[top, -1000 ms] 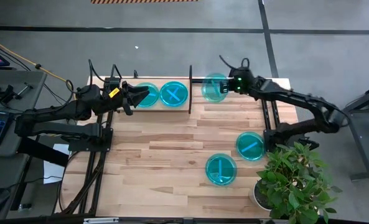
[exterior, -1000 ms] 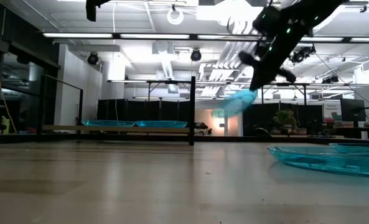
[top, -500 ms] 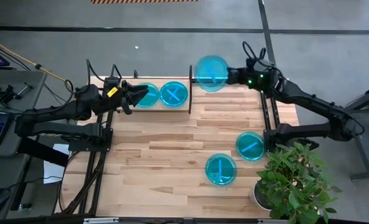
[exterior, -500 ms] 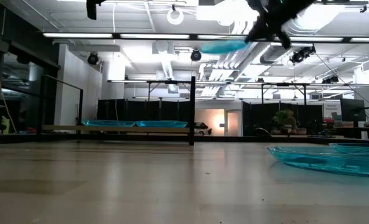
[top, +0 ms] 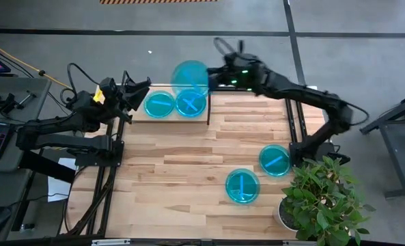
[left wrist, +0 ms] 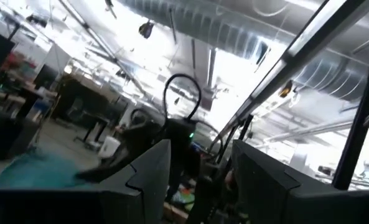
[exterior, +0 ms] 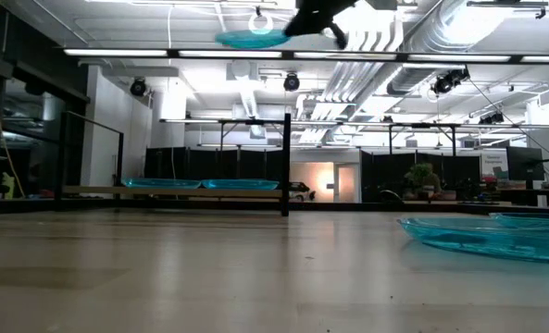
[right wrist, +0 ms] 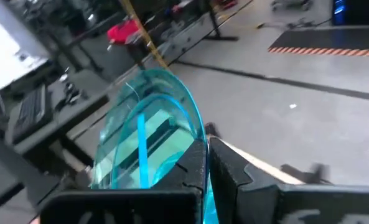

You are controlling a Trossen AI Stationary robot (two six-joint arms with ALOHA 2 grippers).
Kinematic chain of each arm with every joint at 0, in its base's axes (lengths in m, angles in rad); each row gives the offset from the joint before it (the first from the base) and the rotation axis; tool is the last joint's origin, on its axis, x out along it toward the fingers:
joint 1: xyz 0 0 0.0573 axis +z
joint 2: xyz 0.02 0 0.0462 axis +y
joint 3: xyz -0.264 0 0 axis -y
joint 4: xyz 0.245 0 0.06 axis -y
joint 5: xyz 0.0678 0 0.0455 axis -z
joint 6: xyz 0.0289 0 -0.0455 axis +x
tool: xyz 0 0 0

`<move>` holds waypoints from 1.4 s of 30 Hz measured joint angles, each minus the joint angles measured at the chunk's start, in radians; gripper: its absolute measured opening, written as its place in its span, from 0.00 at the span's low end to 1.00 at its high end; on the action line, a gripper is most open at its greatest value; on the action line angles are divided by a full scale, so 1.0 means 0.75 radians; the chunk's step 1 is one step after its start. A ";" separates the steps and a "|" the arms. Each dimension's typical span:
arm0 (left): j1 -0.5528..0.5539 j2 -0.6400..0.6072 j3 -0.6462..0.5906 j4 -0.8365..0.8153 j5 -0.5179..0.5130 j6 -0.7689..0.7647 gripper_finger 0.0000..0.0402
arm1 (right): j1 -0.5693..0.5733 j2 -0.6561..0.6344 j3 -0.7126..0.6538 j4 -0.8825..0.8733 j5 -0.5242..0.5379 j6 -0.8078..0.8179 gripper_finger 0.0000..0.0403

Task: Place and stack plates onto a shelf
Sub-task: Stack the blue plate on top of the blue plate on the shelf

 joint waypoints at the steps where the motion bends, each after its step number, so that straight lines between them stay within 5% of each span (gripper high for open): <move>1: 0.000 -0.001 0.000 0.007 0.000 0.003 0.40 | 0.014 0.051 0.041 -0.001 -0.003 -0.001 0.00; 19: 0.000 -0.010 0.000 0.000 0.021 0.000 0.40 | 0.121 0.752 0.562 -0.001 0.081 0.147 0.00; 42: 0.000 -0.011 0.000 -0.015 0.032 0.000 0.40 | 0.125 0.933 0.561 0.026 0.237 0.432 0.00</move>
